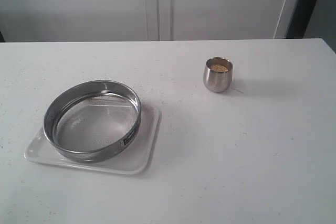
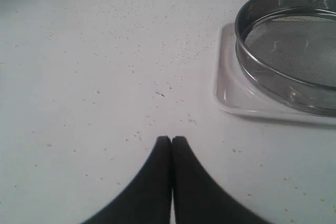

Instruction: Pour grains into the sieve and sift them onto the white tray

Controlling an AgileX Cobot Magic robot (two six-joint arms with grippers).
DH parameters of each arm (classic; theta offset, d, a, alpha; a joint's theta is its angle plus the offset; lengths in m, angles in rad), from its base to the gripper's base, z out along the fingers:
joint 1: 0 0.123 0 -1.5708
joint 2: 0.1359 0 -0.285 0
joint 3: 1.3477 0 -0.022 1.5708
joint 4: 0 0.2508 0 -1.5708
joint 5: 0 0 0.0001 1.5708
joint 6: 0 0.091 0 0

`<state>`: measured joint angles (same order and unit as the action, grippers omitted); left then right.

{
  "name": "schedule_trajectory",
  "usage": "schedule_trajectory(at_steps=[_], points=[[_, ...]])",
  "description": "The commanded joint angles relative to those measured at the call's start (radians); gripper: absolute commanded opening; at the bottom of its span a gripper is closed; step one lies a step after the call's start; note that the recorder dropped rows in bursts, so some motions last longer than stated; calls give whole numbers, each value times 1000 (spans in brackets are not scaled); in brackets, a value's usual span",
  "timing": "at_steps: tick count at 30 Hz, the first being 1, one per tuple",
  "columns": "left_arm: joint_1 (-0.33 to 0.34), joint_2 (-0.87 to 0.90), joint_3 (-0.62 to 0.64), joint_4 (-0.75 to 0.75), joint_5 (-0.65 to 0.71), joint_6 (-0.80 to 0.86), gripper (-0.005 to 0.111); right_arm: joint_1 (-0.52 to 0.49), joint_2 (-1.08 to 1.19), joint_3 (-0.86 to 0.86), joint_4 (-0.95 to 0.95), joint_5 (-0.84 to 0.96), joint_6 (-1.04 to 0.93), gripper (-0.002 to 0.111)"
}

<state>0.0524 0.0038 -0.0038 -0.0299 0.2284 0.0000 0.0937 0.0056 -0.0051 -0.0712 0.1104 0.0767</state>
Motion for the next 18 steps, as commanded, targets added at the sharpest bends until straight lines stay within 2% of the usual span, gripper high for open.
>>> schedule_trajectory(at_steps=[1,9,17,18], points=[[-6,-4,4,-6,4,0,0,6,-6,5,-8,-2,-11,0],[-6,-4,4,-6,4,0,0,6,-6,5,-8,-65,35,0],[-6,-4,4,-6,4,0,0,6,-6,5,14,-396,253,0],[-6,-4,4,-6,4,0,0,6,-6,5,14,-396,287,0]])
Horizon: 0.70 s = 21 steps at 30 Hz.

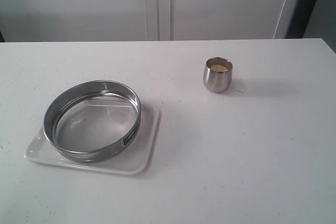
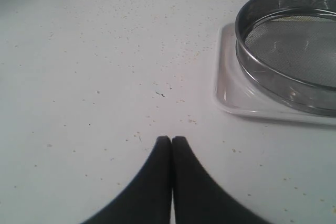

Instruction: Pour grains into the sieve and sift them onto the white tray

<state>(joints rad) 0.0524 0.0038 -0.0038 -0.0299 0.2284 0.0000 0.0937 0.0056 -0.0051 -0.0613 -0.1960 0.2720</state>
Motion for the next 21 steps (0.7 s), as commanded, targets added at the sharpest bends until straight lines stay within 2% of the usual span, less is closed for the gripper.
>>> schedule_trajectory(at_steps=[1,5,9,21], points=[[-6,-4,4,-6,4,0,0,6,-6,5,0,-85,137,0],[-6,-4,4,-6,4,0,0,6,-6,5,-44,-82,211,0],[-6,-4,4,-6,4,0,0,6,3,-61,-69,-83,150,0],[-6,-4,4,-6,4,0,0,6,339,-289,-104,-111,84,0]])
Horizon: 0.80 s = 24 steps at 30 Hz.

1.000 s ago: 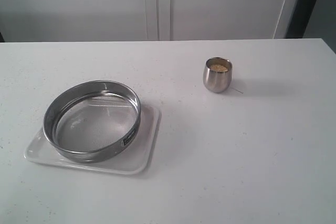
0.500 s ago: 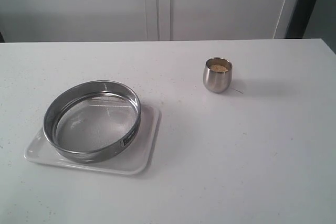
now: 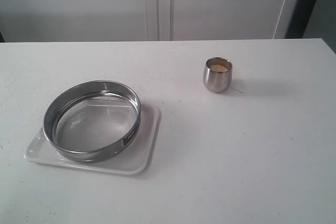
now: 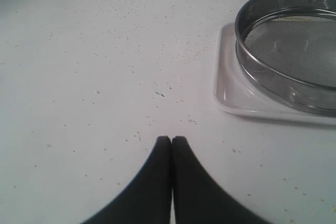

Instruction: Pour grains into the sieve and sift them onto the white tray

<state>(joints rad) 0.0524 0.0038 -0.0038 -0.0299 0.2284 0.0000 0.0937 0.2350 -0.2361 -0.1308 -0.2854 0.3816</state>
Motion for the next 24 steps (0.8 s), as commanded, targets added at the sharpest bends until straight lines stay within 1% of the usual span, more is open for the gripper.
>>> schedule_trajectory(at_steps=[1,8,10,14,16,18,24], points=[[-6,-4,4,-6,4,0,0,6,170,-81,-37,-30,-26,0],[-6,-4,4,-6,4,0,0,6,421,-201,-106,-91,-26,0],[-6,-4,4,-6,4,0,0,6,492,-227,-124,-152,-26,0],[-6,-4,4,-6,4,0,0,6,637,-265,-221,-321,-9,0],[-6,-4,4,-6,4,0,0,6,696,-290,-263,-326,44,0],[-6,-4,4,-6,4,0,0,6,752,-312,-266,-322,77,0],[-6,-4,4,-6,4,0,0,6,895,-376,-295,-324,75,0]])
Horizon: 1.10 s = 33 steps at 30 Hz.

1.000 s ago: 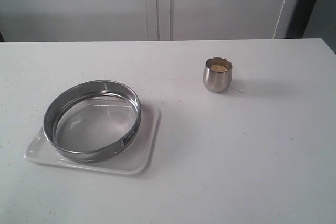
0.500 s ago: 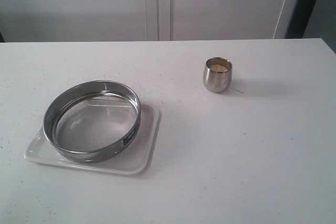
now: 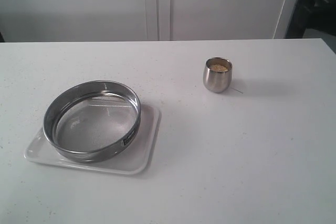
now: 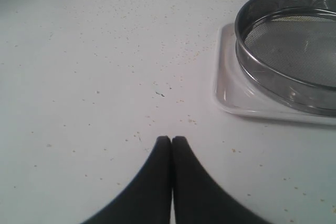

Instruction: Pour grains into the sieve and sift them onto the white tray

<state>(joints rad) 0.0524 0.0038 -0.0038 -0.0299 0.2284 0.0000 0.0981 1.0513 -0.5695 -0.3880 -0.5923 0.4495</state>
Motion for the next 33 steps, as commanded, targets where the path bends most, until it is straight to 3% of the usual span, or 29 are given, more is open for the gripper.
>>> schedule_trajectory(at_steps=[1,8,15,24,29,33], points=[[-6,-4,4,-6,4,0,0,1,97,-52,-44,-19,6,0],[-6,-4,4,-6,4,0,0,1,256,-103,-56,-87,1,0],[-6,-4,4,-6,4,0,0,1,417,-109,-56,-303,-12,0],[-6,-4,4,-6,4,0,0,1,578,-139,-56,-321,-63,0],[-6,-4,4,-6,4,0,0,1,662,-199,-56,-323,-88,13],[-6,-4,4,-6,4,0,0,1,736,-246,-56,-336,-88,37]])
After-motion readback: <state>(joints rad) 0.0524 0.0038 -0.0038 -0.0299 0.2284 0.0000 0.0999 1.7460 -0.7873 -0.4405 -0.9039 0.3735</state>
